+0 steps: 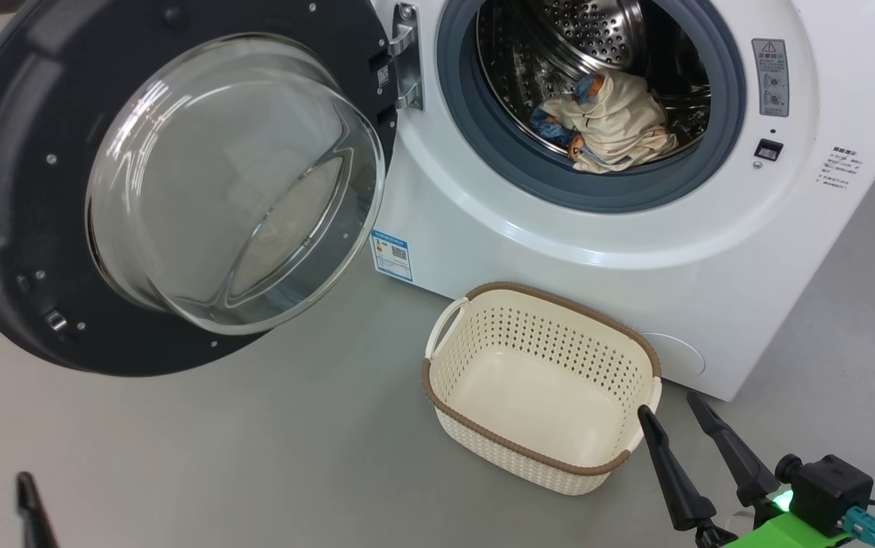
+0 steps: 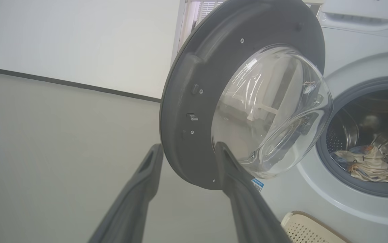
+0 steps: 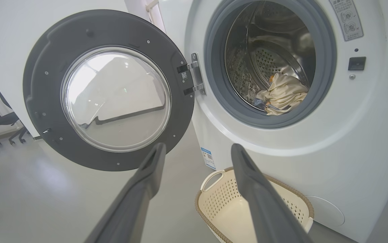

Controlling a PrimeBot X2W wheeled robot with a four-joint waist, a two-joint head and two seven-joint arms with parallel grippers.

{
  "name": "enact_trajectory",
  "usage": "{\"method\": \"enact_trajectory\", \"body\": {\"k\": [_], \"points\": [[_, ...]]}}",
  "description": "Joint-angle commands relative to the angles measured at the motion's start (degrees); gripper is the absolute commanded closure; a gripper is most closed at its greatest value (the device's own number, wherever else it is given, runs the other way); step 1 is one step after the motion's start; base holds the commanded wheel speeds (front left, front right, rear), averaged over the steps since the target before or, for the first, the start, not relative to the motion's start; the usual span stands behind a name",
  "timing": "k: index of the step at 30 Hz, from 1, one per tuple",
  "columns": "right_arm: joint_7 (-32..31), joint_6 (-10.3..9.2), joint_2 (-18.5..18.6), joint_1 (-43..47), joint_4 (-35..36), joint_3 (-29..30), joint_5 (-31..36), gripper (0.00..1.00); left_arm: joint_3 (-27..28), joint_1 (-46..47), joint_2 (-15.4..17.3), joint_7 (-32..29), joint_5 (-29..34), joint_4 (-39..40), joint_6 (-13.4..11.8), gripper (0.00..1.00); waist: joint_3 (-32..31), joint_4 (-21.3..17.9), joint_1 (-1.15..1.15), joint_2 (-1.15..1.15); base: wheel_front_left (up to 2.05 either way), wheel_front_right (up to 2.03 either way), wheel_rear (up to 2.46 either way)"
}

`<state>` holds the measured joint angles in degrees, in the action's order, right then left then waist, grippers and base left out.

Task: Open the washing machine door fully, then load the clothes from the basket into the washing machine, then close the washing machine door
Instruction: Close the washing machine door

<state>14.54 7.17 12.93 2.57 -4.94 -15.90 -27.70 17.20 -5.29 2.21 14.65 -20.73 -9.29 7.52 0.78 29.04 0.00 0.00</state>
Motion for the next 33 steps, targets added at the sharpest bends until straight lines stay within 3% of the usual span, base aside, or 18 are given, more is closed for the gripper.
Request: {"method": "enact_trajectory", "body": {"k": [1,5,11,15,17,18,26,33], "points": [[0.5,0.32,0.6,-0.9,1.3,-0.4,0.2,0.00,1.7,1.5,0.7,0.3,-2.3,2.9,0.0,1.00,-0.1,-0.1,0.00,0.00,0.00,0.00,0.00],[0.5,0.32,0.1,0.1,1.5,0.1,0.3,0.00,2.8,4.3,2.0,0.3,-8.2,5.7,0.0,1.00,-0.1,-0.2,0.00,0.00,0.00,0.00,0.00],[0.5,0.32,-1.1,1.4,1.6,1.0,0.5,0.00,3.4,11.7,10.2,0.3,-22.0,5.2,0.0,1.00,-0.3,-0.4,0.00,0.00,0.00,0.00,0.00],[0.5,0.32,-1.8,1.9,1.4,1.1,0.4,0.00,3.8,19.2,17.8,-1.3,-34.1,-1.3,0.0,1.00,-0.3,-0.5,0.00,0.00,0.00,0.00,0.00],[0.5,0.32,-1.9,1.9,1.3,1.1,0.4,0.00,4.3,23.5,20.3,-3.9,-40.4,-6.4,0.0,1.00,-0.1,-0.5,0.00,0.00,0.00,0.00,0.00],[0.5,0.32,-2.0,1.8,1.4,1.3,0.4,0.00,4.5,27.8,23.2,-5.7,-44.0,-11.3,0.0,1.00,0.2,-0.5,0.00,0.00,0.00,0.00,0.00],[0.5,0.32,-1.5,0.8,2.1,1.6,0.9,0.00,1.0,38.4,30.7,-13.8,-50.2,-25.8,0.0,1.00,3.0,-1.4,0.00,0.00,0.00,0.00,0.00],[0.5,0.32,-0.3,-1.4,2.8,1.3,1.6,0.00,-1.3,43.9,33.6,-21.5,-55.8,-32.8,0.0,1.00,7.4,-2.4,0.00,0.00,0.00,0.00,0.00]]}}
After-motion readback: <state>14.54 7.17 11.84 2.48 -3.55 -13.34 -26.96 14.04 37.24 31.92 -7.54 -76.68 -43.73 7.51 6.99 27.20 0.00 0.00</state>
